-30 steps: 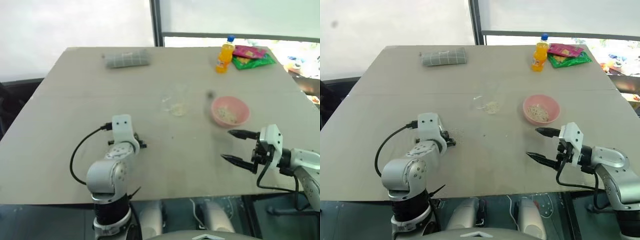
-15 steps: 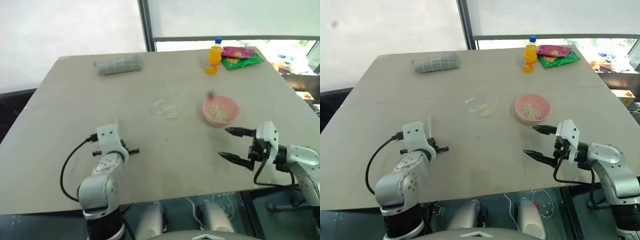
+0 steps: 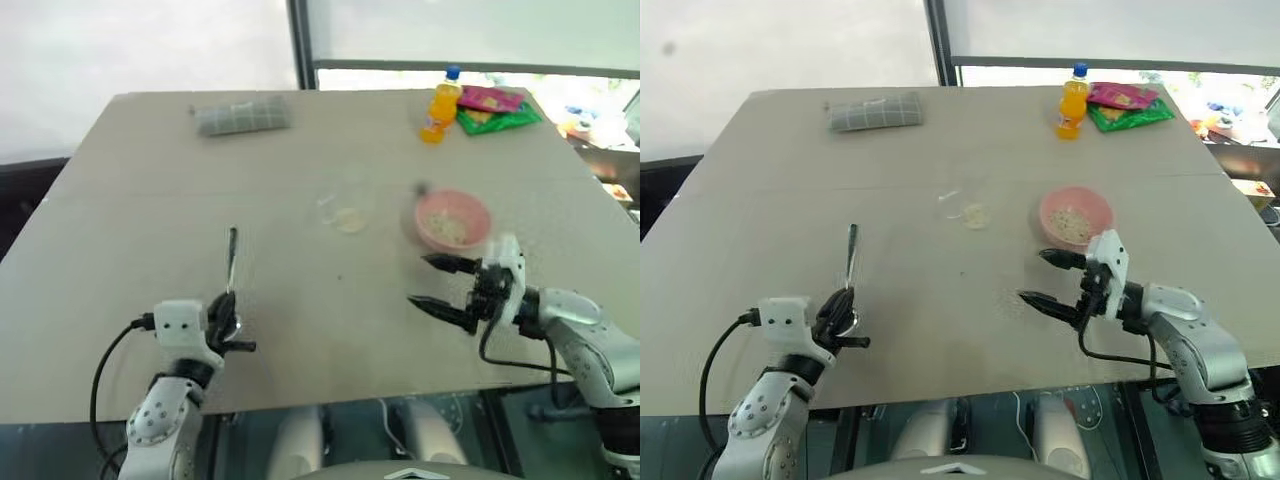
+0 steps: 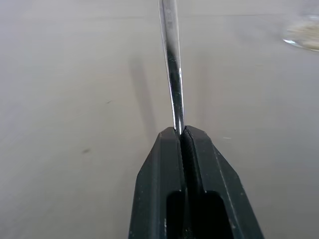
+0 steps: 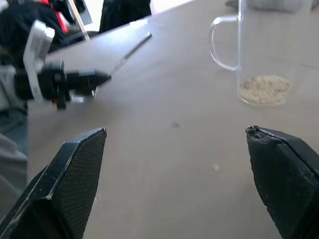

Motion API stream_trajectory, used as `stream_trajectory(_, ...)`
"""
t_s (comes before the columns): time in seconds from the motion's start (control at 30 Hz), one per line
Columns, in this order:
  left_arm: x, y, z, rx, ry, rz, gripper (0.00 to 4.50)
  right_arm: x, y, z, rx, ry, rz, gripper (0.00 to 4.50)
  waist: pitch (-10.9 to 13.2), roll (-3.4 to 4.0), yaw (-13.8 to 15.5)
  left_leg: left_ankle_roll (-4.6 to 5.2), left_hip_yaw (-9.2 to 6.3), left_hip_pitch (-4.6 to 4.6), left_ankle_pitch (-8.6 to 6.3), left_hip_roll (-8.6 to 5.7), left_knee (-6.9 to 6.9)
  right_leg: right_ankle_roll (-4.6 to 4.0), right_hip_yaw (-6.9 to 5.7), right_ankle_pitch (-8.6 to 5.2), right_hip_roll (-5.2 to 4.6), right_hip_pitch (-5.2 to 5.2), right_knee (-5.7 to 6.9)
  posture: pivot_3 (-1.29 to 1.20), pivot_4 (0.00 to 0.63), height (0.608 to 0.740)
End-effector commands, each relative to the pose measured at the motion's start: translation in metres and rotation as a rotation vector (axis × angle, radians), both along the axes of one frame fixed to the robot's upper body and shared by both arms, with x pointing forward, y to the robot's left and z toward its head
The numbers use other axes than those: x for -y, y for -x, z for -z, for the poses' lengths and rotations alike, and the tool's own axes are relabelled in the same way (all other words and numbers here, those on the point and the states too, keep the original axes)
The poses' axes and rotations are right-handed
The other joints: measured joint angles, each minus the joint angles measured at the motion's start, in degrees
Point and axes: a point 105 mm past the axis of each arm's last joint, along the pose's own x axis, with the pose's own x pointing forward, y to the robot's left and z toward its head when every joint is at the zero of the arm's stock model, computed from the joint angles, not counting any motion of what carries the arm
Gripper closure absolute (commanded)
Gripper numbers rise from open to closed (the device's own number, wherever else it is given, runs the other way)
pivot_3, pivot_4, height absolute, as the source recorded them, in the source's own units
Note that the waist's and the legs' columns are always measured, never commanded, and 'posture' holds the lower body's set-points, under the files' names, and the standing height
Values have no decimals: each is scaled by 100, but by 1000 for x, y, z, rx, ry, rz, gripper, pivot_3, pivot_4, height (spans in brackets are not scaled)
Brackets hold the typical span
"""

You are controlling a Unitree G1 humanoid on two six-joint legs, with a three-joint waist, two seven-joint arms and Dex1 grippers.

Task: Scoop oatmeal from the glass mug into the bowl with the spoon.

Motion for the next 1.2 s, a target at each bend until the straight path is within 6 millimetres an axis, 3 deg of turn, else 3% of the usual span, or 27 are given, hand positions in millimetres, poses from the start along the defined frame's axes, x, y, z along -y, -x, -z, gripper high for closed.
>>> stream_trajectory(0.03, 32, 9, -6, 77, -124, 226, 4469, -20, 6, -10, -62, -51, -5, 0, 0, 1, 6, 0, 1, -1, 0, -1, -2, 0, -1, 0, -4, 0, -4, 0, 150, 740)
stream_trajectory(0.23, 50, 1, -7, 158, -283, 363, 4469, -42, 9, 9, -238, 38, 19, 0, 1, 2, -18, 25, -3, -25, 14, -1, -7, 0, -12, 0, -8, -20, -16, 0, 150, 740)
stream_trajectory(0.43, 69, -11, -12, 209, -291, 468, 4469, -65, 5, 3, -350, -83, -26, 0, 0, 4, -26, 28, -12, -27, 16, 0, -5, 2, -21, 2, 1, -19, -9, 0, 150, 740)
stream_trajectory(0.7, 80, -17, -11, 219, -290, 581, 4469, -75, -15, -10, -398, -206, 19, 0, 1, 4, -28, 29, -13, -30, 17, 0, 9, 29, -53, 16, 45, -18, 3, 0, 150, 740)
stream_trajectory(0.93, 88, -14, -10, 210, -262, 644, 4469, -75, -22, -8, -381, -203, 36, 0, 0, 4, -31, 29, -14, -25, 17, 1, 16, 31, -52, 16, 51, -18, 20, 0, 150, 740)
stream_trajectory(1.1, 87, -17, -10, 207, -236, 623, 4500, -72, -25, -5, -381, -208, 56, 1901, 1, 5, -33, 29, -13, -17, 18, 1, 18, 32, -50, 15, 52, -18, 39, 0, 150, 740)
stream_trajectory(1.2, 86, -19, -11, 200, -214, 605, 4500, -71, -27, -3, -382, -206, 67, 3439, 1, 4, -33, 29, -10, -9, 18, 1, 19, 32, -46, 15, 53, -17, 52, 0, 150, 740)
